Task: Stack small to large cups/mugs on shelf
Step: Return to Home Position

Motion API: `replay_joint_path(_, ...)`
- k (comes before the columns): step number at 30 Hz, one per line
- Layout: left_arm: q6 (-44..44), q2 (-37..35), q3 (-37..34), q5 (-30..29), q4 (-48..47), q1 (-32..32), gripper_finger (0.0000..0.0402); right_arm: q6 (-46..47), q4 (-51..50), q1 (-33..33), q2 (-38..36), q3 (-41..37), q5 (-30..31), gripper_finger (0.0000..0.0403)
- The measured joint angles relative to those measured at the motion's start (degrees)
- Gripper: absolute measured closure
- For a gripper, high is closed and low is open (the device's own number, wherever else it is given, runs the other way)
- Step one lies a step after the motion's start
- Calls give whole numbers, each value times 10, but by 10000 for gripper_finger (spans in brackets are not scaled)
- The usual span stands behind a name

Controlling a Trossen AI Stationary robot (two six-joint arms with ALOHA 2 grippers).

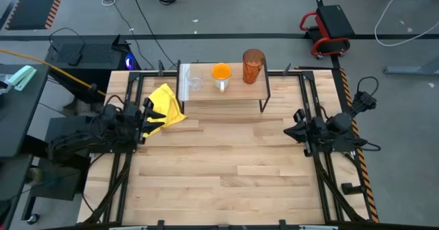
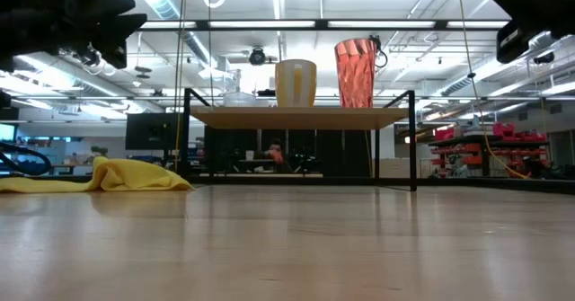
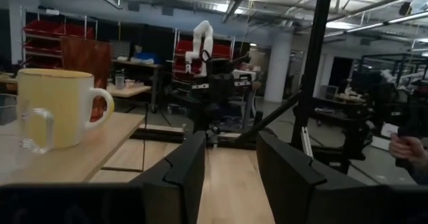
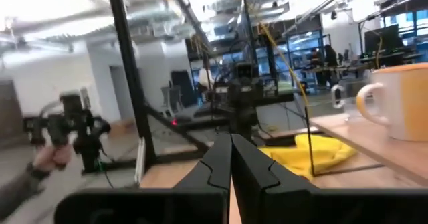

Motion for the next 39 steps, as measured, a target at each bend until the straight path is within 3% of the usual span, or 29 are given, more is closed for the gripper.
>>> replay_joint_path(3,6,0,0,0,-20,0,263,-5,-34,-8,0,0,-26,385)
replay_joint_path(10,7,0,0,8,-35,0,263,20,-63,-15,0,0,-171,385)
replay_joint_path(20,7,0,0,73,-53,0,257,-7,-63,-43,0,0,-180,385)
replay_joint_path(27,15,0,0,73,-53,0,263,-22,-63,-132,0,0,-185,385)
replay_joint_path(39,44,0,0,66,-82,0,253,-48,-63,-339,0,0,-200,385)
